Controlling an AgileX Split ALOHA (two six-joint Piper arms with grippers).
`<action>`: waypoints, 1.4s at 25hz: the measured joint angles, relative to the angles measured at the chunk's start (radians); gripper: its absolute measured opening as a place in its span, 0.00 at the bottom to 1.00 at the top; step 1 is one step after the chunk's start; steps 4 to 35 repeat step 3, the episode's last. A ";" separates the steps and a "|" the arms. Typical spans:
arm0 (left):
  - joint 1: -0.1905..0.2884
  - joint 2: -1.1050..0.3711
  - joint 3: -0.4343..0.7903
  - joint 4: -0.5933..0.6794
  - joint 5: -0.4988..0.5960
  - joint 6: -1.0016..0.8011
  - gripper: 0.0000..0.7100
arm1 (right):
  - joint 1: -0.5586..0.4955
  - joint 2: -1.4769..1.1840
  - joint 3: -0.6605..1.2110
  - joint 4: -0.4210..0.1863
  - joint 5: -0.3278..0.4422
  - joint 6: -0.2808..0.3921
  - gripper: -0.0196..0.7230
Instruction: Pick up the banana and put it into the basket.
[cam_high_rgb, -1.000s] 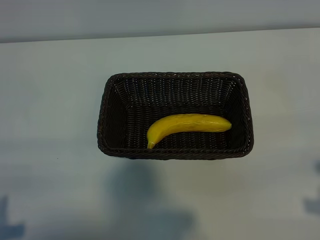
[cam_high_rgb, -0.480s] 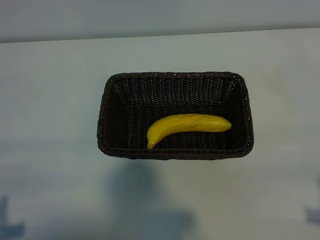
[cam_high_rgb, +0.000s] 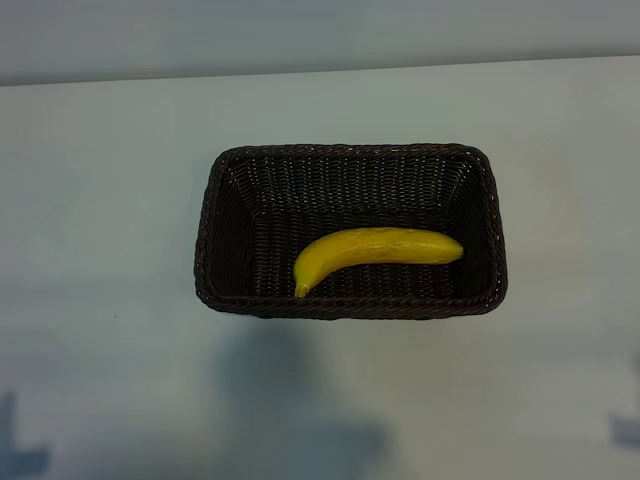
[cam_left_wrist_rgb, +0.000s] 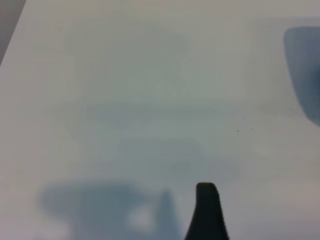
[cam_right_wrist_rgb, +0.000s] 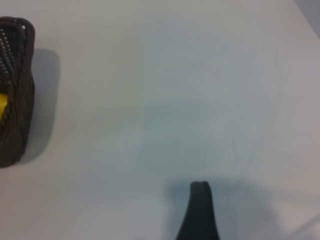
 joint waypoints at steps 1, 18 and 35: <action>0.000 0.000 0.000 0.000 0.000 0.000 0.81 | 0.000 0.000 0.000 0.000 0.000 0.000 0.82; 0.000 0.000 0.000 0.000 0.000 0.000 0.81 | 0.000 0.000 0.000 0.000 0.000 0.000 0.82; 0.000 0.000 0.000 0.000 0.000 0.000 0.81 | 0.000 0.000 0.000 0.000 0.000 0.000 0.82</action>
